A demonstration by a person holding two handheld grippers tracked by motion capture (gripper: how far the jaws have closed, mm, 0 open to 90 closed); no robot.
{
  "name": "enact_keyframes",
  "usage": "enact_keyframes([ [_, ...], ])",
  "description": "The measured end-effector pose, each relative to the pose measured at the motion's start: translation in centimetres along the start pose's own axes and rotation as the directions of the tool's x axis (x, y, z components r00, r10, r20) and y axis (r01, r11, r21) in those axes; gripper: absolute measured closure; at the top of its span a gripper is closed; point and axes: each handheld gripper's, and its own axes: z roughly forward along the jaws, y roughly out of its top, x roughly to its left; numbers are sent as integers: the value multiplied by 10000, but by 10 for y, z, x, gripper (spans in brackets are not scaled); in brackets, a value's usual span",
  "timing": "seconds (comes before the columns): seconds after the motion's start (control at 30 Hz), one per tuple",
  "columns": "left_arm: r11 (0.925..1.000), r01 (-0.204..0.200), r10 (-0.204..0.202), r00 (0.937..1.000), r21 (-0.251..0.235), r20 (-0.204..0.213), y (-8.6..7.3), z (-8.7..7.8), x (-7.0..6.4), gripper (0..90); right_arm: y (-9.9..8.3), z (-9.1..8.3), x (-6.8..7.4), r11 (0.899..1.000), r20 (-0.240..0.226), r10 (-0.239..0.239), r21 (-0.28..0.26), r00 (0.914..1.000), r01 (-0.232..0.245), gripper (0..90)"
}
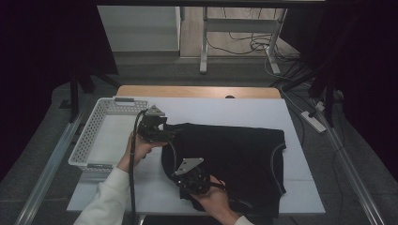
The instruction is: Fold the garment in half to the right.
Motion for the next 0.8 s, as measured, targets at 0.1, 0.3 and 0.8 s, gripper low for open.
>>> enact_keyframes([
  [0.1,10000,10,-10,10000,80,-26,0,2,0,184,-1,0,0,10000,-19,-22,-4,10000,22,783],
  [0.3,9999,17,-16,10000,172,-78,-1,3,3,185,-1,-1,-1,10000,-7,-29,-75,10000,29,782],
  [0.8,9898,-466,530,9976,1344,-445,23,27,15,188,-3,1,-1,9999,-80,-98,-63,9999,97,781],
])
